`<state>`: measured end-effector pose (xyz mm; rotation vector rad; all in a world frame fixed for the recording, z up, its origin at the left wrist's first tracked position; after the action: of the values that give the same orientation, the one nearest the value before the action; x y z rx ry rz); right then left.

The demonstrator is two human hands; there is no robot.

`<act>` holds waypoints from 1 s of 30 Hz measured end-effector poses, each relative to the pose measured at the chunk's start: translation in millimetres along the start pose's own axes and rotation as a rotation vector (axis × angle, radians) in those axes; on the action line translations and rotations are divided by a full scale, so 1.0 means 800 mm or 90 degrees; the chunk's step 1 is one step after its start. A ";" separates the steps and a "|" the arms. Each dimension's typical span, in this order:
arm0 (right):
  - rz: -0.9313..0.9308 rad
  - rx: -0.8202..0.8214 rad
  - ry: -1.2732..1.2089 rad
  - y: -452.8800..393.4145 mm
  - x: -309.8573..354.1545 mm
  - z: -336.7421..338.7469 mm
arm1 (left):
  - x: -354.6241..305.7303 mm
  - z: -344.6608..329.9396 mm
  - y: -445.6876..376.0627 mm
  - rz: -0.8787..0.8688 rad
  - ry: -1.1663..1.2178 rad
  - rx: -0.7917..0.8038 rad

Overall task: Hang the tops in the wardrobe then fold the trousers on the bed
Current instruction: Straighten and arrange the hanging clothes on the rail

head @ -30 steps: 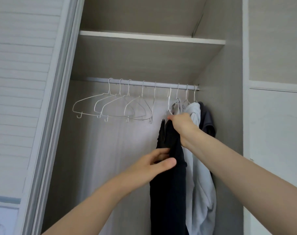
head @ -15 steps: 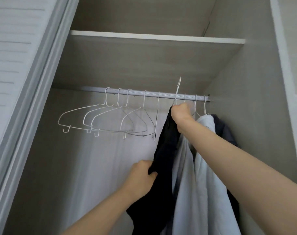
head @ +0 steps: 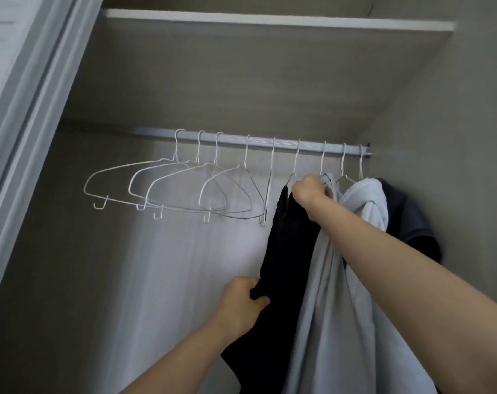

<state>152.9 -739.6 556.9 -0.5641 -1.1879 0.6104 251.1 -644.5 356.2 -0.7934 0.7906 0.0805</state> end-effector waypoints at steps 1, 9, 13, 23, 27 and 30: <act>0.005 -0.004 -0.012 0.001 0.000 0.002 | 0.001 0.000 0.003 0.003 0.006 0.004; 0.062 0.053 -0.149 0.061 0.014 0.023 | -0.007 0.018 0.055 0.043 0.054 -0.001; 0.068 0.058 -0.134 0.108 0.014 0.043 | -0.017 0.031 0.099 0.061 0.019 -0.013; 0.037 0.254 -0.145 0.322 -0.027 0.024 | -0.008 0.098 0.297 0.210 0.075 -0.014; 0.022 0.356 -0.167 0.428 -0.048 -0.007 | 0.009 0.134 0.392 0.262 0.032 -0.033; 0.000 0.463 -0.206 0.523 -0.054 -0.042 | 0.022 0.165 0.487 0.331 -0.002 -0.080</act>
<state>116.6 -474.8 230.0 0.1596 -1.1602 1.0947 209.0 -282.4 165.4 -0.6877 0.9810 0.5999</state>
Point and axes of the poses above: each hand's wrist, its own y-axis away from the middle knuckle, its own z-axis out of the back of the hand, x = y × z, the point moved 1 cm from there along -y, towards the middle knuckle, and after that the axes turned 4 degrees about -y, right-handed, at the moved point
